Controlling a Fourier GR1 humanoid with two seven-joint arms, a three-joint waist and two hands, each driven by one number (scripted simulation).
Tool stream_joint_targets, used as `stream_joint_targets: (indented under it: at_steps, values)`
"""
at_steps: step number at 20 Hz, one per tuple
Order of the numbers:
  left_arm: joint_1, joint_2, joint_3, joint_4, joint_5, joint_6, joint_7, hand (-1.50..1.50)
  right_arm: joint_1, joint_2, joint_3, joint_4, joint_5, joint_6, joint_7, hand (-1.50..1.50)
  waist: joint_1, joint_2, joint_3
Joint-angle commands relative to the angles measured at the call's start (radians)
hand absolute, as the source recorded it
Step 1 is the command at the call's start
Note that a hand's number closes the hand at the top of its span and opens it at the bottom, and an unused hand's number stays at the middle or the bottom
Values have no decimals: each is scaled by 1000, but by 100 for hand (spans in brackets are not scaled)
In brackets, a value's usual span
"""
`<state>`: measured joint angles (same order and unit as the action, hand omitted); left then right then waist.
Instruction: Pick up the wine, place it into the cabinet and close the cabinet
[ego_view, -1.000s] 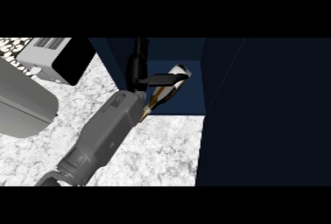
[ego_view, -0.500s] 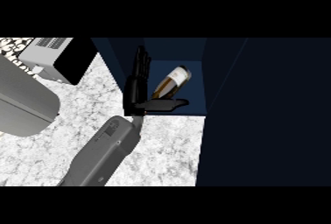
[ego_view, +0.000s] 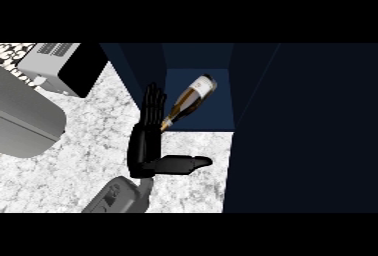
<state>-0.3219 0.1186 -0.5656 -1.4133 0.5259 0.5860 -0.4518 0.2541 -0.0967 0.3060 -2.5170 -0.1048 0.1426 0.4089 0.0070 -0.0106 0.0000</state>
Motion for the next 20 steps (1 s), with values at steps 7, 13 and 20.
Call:
stream_joint_targets:
  at_steps: [7,13,20]
  values:
    - [266,100,-90,-311,-68,32,-6,-150,4,-148,35,-162,-88,122,136,150,5,4,0]
    - [367,192,-40,-386,-52,12,-6,-150,73,-164,261,-201,-102,177,151,150,-3,3,-1]
    - [494,324,24,-534,-20,-58,-16,-150,-27,-101,428,-215,15,128,226,150,0,1,-3]
